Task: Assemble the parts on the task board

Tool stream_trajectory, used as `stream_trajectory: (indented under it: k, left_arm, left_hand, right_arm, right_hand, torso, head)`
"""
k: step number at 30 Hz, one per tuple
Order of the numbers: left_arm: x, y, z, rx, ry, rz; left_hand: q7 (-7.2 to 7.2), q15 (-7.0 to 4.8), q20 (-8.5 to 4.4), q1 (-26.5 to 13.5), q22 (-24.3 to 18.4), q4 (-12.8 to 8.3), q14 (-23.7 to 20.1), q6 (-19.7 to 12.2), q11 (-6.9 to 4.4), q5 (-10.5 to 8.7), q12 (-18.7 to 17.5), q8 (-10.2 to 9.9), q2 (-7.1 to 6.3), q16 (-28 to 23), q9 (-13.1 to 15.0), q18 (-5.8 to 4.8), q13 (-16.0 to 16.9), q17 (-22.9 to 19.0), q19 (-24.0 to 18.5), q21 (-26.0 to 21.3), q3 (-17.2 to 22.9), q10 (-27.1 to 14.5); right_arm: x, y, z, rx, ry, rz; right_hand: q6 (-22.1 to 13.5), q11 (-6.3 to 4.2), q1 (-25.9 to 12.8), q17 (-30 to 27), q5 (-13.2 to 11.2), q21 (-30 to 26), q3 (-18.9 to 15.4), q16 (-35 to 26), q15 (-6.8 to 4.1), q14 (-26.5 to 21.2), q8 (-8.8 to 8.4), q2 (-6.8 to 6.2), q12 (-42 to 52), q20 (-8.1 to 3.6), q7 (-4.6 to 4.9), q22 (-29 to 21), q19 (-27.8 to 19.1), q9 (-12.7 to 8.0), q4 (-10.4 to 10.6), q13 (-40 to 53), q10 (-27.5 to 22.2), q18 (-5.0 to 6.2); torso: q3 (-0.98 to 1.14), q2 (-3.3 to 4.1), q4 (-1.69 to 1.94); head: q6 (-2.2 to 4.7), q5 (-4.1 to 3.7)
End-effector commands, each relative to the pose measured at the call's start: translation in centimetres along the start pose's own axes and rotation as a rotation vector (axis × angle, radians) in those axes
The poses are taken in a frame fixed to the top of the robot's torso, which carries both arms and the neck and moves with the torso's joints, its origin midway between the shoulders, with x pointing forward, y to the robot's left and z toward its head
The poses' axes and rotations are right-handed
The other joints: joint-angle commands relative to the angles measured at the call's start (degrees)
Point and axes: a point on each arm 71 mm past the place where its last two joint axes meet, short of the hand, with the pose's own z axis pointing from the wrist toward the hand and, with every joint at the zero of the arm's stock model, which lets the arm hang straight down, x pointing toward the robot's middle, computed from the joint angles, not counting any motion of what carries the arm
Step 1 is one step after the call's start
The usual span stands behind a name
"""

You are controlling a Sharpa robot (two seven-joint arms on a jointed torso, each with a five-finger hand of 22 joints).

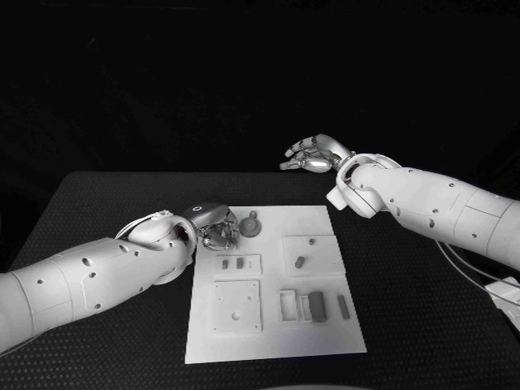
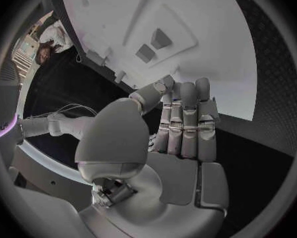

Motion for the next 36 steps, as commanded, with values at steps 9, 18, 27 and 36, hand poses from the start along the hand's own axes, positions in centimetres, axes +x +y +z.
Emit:
stream_trajectory:
  k: [9, 18, 27, 36]
  left_arm:
    - [0.49, -0.09, 0.1, 0.001, 0.047, 0.033]
    - [0.58, -0.25, 0.26, 0.004, 0.054, 0.027]
    - [0.66, -0.52, 0.5, 0.007, 0.056, 0.03]
    - [1.23, -0.63, 0.61, -0.017, 0.123, 0.072]
  left_hand:
    - [-0.08, 0.05, -0.13, 0.07, 0.16, 0.01, 0.47, 0.41, -0.04, 0.36, -0.21, 0.25, 0.74, -0.18, 0.1, 0.46, -0.05, 0.15, 0.47, -0.01, -0.01, 0.43]
    - [-0.08, 0.02, -0.17, -0.06, 0.27, 0.04, 0.52, 0.44, -0.06, 0.51, -0.27, 0.22, 0.78, -0.18, 0.13, 0.44, -0.01, 0.27, 0.55, -0.02, -0.05, 0.51]
    - [-0.08, 0.01, -0.19, -0.1, 0.32, 0.03, 0.52, 0.45, -0.07, 0.57, -0.31, 0.2, 0.82, -0.2, 0.14, 0.43, 0.0, 0.33, 0.57, -0.04, -0.06, 0.53]
    - [-0.08, 0.0, -0.2, -0.14, 0.36, 0.02, 0.52, 0.44, -0.07, 0.61, -0.35, 0.18, 0.82, -0.21, 0.16, 0.42, 0.01, 0.38, 0.57, -0.06, -0.07, 0.55]
  right_arm:
    - [0.12, 0.12, 0.01, -0.011, 0.011, 0.002]
    - [0.25, 0.23, 0.07, -0.014, 0.013, 0.003]
    - [0.28, 0.24, 0.09, -0.014, 0.015, 0.003]
    - [0.28, 0.23, 0.09, -0.014, 0.016, 0.004]
  right_hand:
    - [-0.31, 0.26, -0.03, -0.1, -0.2, -0.42, 0.05, -0.25, 0.1, -0.44, 0.36, -0.39, -0.19, 0.01, 3.75, 0.15, -0.37, -0.09, 0.41, -0.09, 0.1, -0.84]
    - [-0.31, 0.26, -0.02, -0.1, -0.2, -0.44, 0.05, -0.25, 0.1, -0.44, 0.38, -0.38, -0.21, 0.01, 3.75, 0.2, -0.36, -0.1, 0.44, -0.1, 0.11, -0.84]
    - [-0.31, 0.26, -0.02, -0.1, -0.2, -0.47, 0.05, -0.24, 0.1, -0.44, 0.4, -0.35, -0.23, 0.0, 3.75, 0.25, -0.36, -0.11, 0.47, -0.1, 0.12, -0.84]
    - [-0.32, 0.26, -0.02, -0.1, -0.2, -0.48, 0.04, -0.24, 0.1, -0.45, 0.41, -0.35, -0.24, 0.0, 3.75, 0.29, -0.35, -0.12, 0.48, -0.11, 0.13, -0.84]
  torso:
    - [-0.01, 0.01, 0.01]
    - [-0.01, 0.0, 0.04]
    - [0.0, 0.03, 0.01]
    - [0.01, 0.03, -0.02]
  head:
    - [-0.14, 0.04]
    - [-0.18, 0.09]
    - [-0.2, 0.09]
    - [-0.25, 0.09]
